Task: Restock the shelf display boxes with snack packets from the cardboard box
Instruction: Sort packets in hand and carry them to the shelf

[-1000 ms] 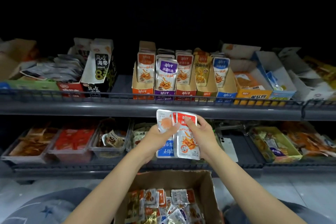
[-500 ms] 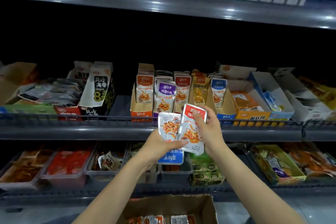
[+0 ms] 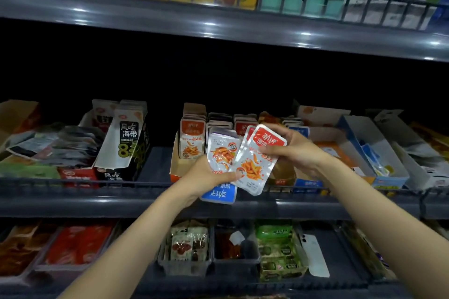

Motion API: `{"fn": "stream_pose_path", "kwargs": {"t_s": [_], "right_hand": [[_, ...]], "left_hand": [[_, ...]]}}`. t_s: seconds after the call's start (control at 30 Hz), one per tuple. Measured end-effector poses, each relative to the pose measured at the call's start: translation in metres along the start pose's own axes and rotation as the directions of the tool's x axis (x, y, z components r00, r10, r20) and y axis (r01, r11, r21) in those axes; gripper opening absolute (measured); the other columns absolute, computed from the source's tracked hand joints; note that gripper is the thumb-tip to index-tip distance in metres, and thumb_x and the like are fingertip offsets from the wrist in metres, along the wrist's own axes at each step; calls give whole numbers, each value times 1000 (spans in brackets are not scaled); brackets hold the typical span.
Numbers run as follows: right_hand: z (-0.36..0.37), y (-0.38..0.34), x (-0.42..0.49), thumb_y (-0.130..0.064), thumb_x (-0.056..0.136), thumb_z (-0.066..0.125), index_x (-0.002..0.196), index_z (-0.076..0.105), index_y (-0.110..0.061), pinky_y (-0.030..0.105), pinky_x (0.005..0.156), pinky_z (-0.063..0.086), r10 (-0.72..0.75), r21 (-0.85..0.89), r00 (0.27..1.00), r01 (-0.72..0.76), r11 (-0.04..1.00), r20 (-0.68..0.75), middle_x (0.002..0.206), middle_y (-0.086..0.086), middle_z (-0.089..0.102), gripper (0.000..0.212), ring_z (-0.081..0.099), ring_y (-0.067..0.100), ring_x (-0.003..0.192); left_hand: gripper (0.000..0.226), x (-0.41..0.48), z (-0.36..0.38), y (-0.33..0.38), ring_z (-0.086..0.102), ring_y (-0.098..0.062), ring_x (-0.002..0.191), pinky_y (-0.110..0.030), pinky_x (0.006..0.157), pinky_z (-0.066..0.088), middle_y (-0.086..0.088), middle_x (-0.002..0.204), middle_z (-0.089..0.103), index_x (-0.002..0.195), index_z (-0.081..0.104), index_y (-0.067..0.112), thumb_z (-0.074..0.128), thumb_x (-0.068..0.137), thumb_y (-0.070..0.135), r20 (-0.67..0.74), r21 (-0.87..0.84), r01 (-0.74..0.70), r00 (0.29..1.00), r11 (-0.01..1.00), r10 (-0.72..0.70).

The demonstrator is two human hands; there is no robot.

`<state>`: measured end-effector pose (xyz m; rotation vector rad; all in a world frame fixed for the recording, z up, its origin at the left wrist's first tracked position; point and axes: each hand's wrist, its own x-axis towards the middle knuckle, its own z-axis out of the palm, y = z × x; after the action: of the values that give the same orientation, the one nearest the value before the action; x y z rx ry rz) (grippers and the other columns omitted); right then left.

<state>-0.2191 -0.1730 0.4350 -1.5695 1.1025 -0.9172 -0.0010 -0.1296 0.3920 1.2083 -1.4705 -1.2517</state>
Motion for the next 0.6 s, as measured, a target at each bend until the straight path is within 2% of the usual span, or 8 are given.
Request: {"fn": "stream_pose_path", "kwargs": {"t_s": [0.13,0.23,0.33,0.4,0.47,0.53,0.6], "right_hand": [[-21,-4,34,-9,77,73,125,53,-16,30,83,56,-120,-127,981,100,987,-155,111,5,66,52,65,22,102],[-29,-11,53,-7,80,71,127,51,-13,8,73,51,-228,-257,958,180,949,-174,108,-4,60,52,61,10,97],[-26,-12,72,-7,79,73,130,50,-20,0,67,45,-255,-342,955,191,920,-152,111,-8,55,57,54,4,96],[-21,-8,85,-9,77,76,132,50,-21,-1,68,43,-250,-386,961,189,903,-115,113,-7,56,62,54,6,98],[-18,-5,95,-11,75,78,131,51,-21,0,68,44,-231,-402,968,174,899,-97,111,-7,57,63,55,6,98],[-20,-4,101,-14,74,78,130,51,-23,5,72,45,-200,-405,977,152,902,-78,109,-10,58,62,56,4,96],[-26,-3,105,-17,74,78,128,51,-27,12,75,46,-149,-399,988,118,909,-47,107,-11,59,61,57,5,97]], "left_hand": [[27,27,-13,0,66,-11,86,-25,74,55,3,98,69,103,61,20,74,80,20,-193,-30,20,981,999,-26],[38,42,-24,-8,67,-16,91,-32,78,56,-3,107,68,115,58,15,73,80,22,-270,-34,49,961,998,-56],[35,50,-28,-14,68,-18,93,-39,84,56,-3,108,68,110,58,21,74,79,22,-278,-50,70,957,996,-81],[28,55,-28,-17,67,-17,89,-38,81,57,0,103,67,98,54,28,74,80,20,-281,-68,69,956,995,-85],[28,57,-27,-18,65,-11,82,-30,73,56,6,94,64,90,50,33,73,80,19,-292,-70,63,953,996,-81],[25,57,-27,-21,64,-11,83,-27,71,55,6,94,63,94,53,30,72,82,20,-283,-76,74,955,994,-92],[29,57,-27,-22,66,-14,89,-28,72,56,1,103,67,107,56,22,71,82,21,-253,-79,108,959,991,-125]]}}
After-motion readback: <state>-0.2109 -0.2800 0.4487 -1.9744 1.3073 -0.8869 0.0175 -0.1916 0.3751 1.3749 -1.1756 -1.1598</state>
